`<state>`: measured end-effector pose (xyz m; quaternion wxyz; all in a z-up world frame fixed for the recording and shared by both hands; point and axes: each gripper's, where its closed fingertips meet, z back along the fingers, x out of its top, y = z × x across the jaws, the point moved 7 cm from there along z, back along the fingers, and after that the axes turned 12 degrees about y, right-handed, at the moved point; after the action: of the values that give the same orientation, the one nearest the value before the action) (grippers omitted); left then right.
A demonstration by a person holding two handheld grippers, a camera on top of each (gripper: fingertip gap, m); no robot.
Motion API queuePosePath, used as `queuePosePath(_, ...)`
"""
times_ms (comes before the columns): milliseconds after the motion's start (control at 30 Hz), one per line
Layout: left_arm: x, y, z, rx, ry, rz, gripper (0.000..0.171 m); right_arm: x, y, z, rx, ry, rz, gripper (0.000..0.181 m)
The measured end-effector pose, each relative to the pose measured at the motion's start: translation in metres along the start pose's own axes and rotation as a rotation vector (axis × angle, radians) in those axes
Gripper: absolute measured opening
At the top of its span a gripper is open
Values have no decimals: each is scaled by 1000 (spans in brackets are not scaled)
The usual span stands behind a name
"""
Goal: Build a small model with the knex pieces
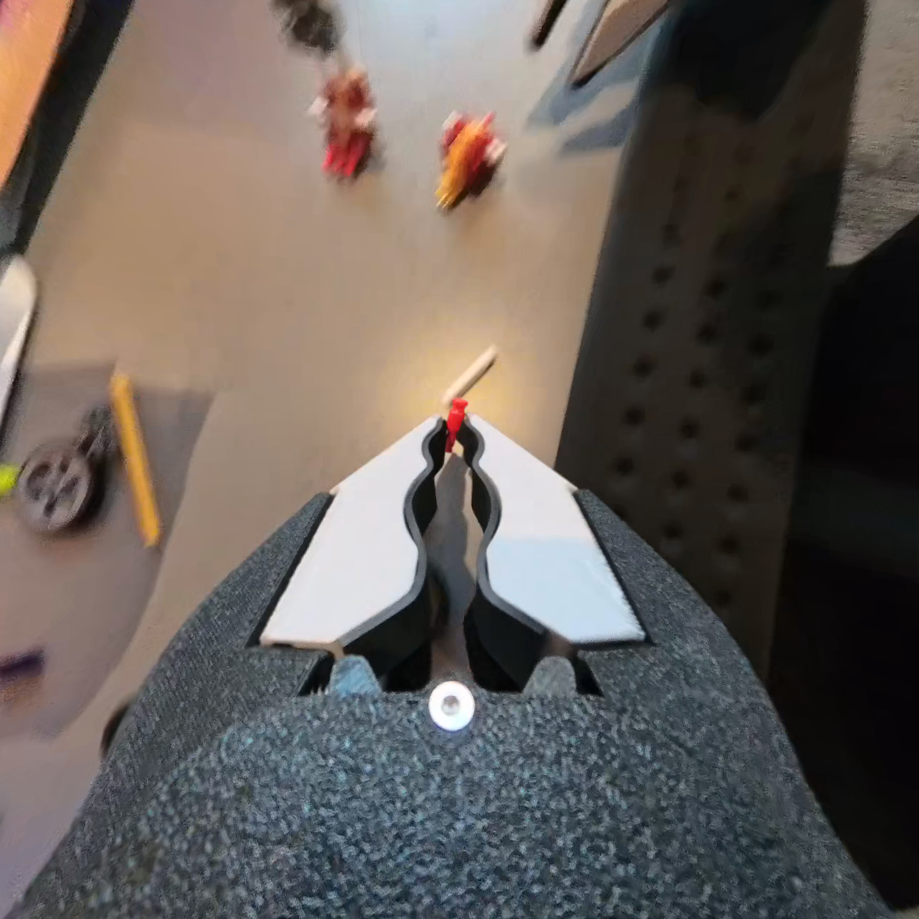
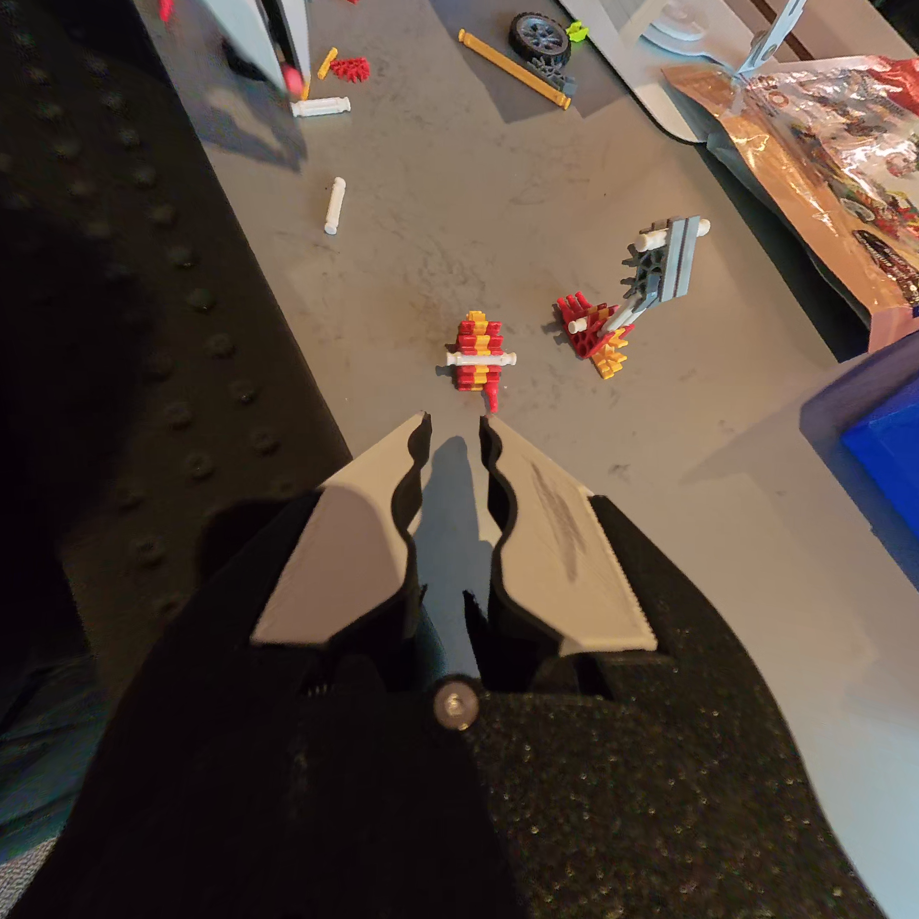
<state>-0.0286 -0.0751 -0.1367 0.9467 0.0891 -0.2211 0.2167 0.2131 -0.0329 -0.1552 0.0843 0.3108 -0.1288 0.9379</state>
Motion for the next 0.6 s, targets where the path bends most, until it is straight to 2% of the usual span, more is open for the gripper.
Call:
queuePosePath(67, 34, -11, -20, -28, -13, -46, 6, -1, 1, 2, -2, -3, -4, 19)
queuePosePath(133, 62, -24, -41, -113, -28, -55, 6, -2, 0, 3, -9, -2, -9, 19)
queuePosePath(233, 84, -25, -70, -74, 5, -63, 6, -7, 2, 4, -5, 7, -16, 19)
queuePosePath(300, 87, -28, -82, -86, 21, -57, 18, -8, 2, 3, 1, 17, -18, 19)
queuePosePath(500, 77, -26, -77, -102, 24, -14, 21, -3, 6, -4, 32, 55, 14, 17)
queuePosePath(600, 78, -31, -78, -107, 34, -55, 21, 0, 7, -6, 41, 72, 26, 13)
